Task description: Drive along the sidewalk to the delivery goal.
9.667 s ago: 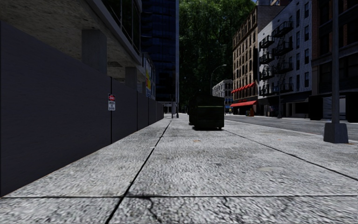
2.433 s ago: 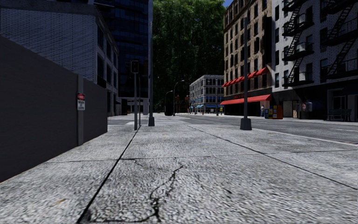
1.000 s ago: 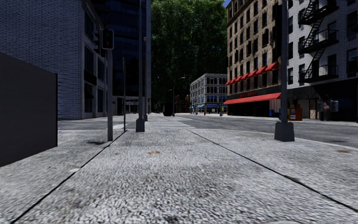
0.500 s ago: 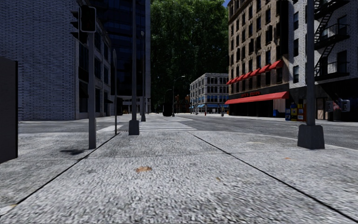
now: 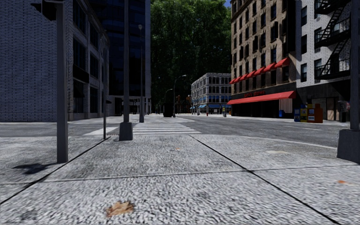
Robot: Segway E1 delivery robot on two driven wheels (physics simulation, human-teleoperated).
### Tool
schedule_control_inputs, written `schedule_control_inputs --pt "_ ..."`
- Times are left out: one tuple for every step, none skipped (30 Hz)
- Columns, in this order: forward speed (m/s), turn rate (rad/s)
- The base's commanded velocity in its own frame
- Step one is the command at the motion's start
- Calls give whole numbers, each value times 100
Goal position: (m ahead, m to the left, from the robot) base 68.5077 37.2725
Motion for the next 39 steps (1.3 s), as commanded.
schedule_control_inputs --pt "200 0" --pt "200 0" --pt "200 0" --pt "200 0" --pt "200 0" --pt "200 0" --pt "200 0" --pt "200 0" --pt "200 0" --pt "200 0" --pt "200 0" --pt "200 0" --pt "200 0" --pt "200 0" --pt "200 0" --pt "200 0" --pt "200 0" --pt "200 0" --pt "200 0" --pt "200 0" --pt "200 0" --pt "200 0" --pt "200 0" --pt "200 0" --pt "200 0" --pt "200 0" --pt "200 0" --pt "200 0" --pt "200 0" --pt "200 0" --pt "200 0" --pt "200 0" --pt "200 0" --pt "200 0" --pt "200 0" --pt "200 0" --pt "200 0" --pt "200 0" --pt "200 0"
